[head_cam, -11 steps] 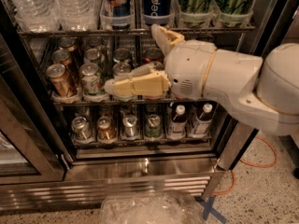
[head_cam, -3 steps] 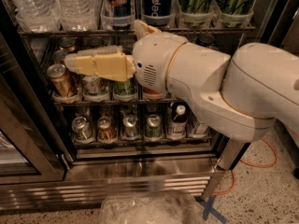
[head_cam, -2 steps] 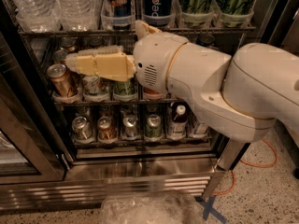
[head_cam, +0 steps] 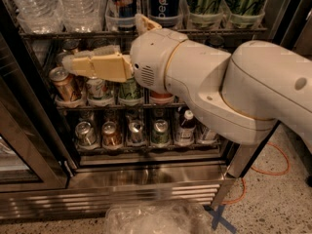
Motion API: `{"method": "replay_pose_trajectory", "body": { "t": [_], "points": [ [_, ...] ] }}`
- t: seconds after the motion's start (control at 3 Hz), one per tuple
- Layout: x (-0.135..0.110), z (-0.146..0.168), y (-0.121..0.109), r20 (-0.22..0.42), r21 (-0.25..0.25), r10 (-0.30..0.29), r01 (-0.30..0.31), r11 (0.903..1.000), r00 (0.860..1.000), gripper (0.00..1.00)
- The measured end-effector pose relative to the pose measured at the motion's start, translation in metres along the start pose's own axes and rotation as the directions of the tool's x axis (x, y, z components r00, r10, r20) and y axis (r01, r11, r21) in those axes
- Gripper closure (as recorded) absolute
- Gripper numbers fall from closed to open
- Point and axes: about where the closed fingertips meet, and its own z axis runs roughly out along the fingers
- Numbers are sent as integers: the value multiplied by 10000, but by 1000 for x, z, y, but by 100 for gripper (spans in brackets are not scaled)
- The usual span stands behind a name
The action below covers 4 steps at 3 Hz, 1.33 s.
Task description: Pick water bottle from top shelf of fridge
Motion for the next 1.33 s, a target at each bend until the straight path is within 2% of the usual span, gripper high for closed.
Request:
{"method": "replay_pose_trajectory", "body": {
  "t": [0.33, 1.0, 1.33],
  "points": [
    [9, 28, -8, -99, 51, -39, 39, 10000, 9999, 0],
    [2, 33, -1, 3, 94, -249, 249, 9996, 9997, 0],
    [-9, 39, 4, 207, 330, -414, 407, 9986, 9989, 0]
  ]
}}
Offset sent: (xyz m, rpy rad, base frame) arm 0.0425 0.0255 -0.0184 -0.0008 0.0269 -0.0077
